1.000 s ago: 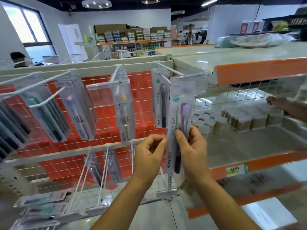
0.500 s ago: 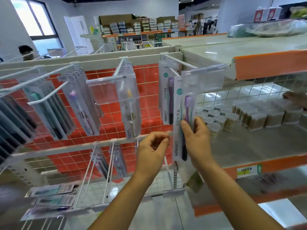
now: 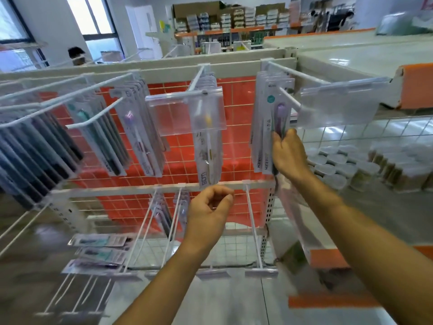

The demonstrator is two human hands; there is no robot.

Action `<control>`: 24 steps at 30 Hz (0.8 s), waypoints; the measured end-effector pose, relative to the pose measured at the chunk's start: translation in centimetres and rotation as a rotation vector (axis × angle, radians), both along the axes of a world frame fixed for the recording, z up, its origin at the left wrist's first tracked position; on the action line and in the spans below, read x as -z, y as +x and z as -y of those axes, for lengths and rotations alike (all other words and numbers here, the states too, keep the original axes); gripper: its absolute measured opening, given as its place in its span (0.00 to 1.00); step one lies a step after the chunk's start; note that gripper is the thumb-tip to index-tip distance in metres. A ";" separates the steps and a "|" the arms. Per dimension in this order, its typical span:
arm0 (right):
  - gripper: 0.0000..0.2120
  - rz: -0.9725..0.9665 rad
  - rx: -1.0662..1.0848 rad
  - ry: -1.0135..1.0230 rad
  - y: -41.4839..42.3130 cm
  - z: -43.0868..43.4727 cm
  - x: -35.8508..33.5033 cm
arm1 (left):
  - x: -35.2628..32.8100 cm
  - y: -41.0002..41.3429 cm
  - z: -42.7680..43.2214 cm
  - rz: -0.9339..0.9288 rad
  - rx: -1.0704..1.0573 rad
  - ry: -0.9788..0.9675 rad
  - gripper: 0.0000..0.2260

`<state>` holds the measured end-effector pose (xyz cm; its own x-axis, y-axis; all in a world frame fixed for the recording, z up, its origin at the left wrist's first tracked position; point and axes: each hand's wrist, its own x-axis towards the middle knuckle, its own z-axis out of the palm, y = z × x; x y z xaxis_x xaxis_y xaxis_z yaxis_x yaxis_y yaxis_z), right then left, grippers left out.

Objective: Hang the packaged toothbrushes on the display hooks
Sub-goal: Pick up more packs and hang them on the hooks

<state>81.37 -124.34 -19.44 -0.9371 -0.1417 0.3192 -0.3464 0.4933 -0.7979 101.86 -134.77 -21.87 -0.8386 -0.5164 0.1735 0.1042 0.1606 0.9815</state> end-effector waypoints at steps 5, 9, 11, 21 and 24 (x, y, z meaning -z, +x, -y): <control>0.19 -0.011 -0.050 0.037 -0.3 0.1 -0.6 | 0.5 0.2 0.1 0.007 -0.023 -0.010 0.10; 0.29 0.066 -0.059 0.072 0.4 -0.3 1.0 | 0.8 0.4 0.0 0.021 -0.027 -0.009 0.09; 0.31 0.115 -0.053 0.047 1.0 -0.7 3.3 | 1.0 0.4 0.0 0.037 -0.031 -0.015 0.09; 0.31 0.199 -0.108 0.250 8.4 0.1 10.1 | 3.1 2.0 2.2 0.194 -0.055 -0.215 0.06; 0.14 0.201 -0.177 0.271 11.2 1.3 9.1 | 3.7 2.9 3.8 0.245 -0.056 -0.295 0.06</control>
<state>92.57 -125.67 -28.53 -0.9307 -0.3610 0.0599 -0.2947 0.6424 -0.7074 104.75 -138.56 -25.60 -0.8456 -0.5204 0.1194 -0.1448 0.4389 0.8868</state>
